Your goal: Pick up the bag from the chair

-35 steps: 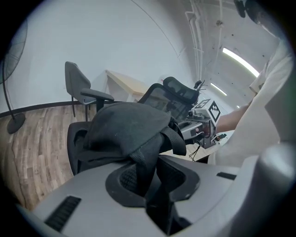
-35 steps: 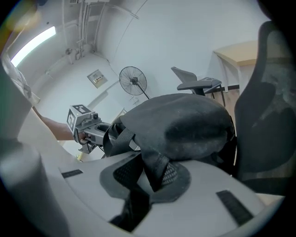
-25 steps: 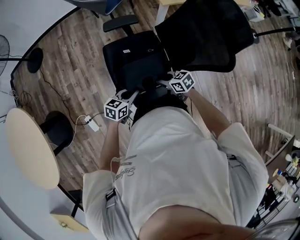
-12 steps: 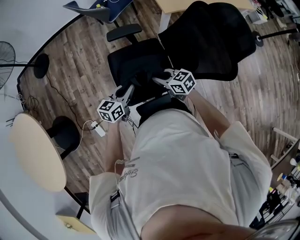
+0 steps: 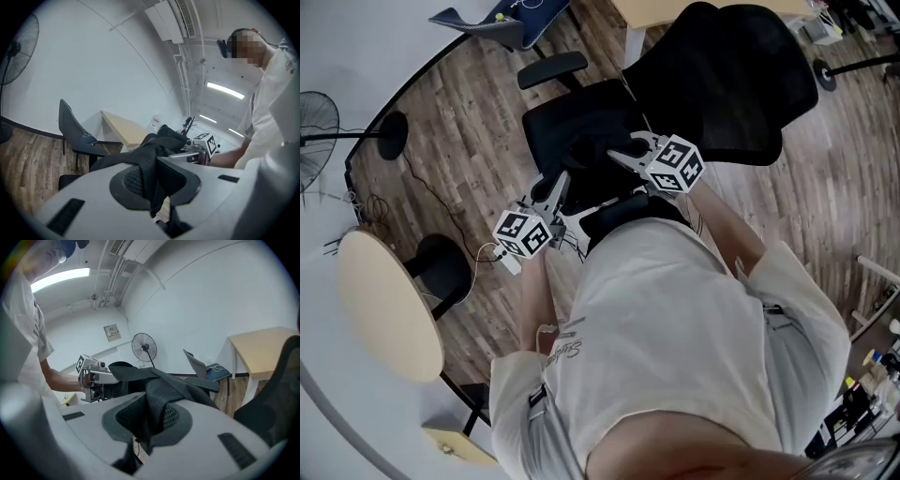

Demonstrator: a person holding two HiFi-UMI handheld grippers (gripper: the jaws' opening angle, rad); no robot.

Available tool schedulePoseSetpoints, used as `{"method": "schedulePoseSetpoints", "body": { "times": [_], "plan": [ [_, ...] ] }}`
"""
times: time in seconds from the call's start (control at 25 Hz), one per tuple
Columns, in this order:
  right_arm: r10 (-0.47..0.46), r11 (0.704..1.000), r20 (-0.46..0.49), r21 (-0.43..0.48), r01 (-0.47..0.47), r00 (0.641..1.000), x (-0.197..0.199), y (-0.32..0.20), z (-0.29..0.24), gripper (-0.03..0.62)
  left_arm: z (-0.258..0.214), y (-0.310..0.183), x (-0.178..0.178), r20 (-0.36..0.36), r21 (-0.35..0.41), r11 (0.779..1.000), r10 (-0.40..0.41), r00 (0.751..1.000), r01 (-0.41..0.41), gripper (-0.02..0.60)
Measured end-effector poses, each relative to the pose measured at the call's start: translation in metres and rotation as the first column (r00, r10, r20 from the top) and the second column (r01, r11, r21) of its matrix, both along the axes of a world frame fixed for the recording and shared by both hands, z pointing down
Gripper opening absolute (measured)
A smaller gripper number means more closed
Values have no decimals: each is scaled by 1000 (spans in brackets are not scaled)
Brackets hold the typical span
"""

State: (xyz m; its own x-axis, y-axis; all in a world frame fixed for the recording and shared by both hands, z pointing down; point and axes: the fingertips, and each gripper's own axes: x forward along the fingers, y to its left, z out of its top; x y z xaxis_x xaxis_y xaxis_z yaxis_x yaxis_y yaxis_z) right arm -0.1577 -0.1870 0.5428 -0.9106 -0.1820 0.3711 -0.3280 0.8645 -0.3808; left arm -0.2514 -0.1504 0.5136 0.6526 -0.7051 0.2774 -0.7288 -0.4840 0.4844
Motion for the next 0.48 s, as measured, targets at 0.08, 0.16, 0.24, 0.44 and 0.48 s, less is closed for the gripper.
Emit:
{"method": "schedulePoseSetpoints", "body": {
  "times": [0.08,0.16,0.24,0.44,0.48],
  "plan": [
    [-11,1000,7,16,11,1000,0,2,-9,31,-10,2,1,-25,10,1000,-18,1000,18,49],
    [-12,999,16,37,12,1000,0,3,-17,31,-18,5,3,-28,27,999,-29,999,29,49],
    [-6,998,37,55,4,999,3,6,-27,29,-28,9,8,-24,48,998,-29,999,30,49],
    [3,991,84,131,-14,996,10,12,-61,29,-57,19,20,56,134,991,-23,998,16,49],
    [1,989,93,144,-14,996,12,13,-67,29,-63,21,22,67,146,989,-24,998,14,49]
  ]
}}
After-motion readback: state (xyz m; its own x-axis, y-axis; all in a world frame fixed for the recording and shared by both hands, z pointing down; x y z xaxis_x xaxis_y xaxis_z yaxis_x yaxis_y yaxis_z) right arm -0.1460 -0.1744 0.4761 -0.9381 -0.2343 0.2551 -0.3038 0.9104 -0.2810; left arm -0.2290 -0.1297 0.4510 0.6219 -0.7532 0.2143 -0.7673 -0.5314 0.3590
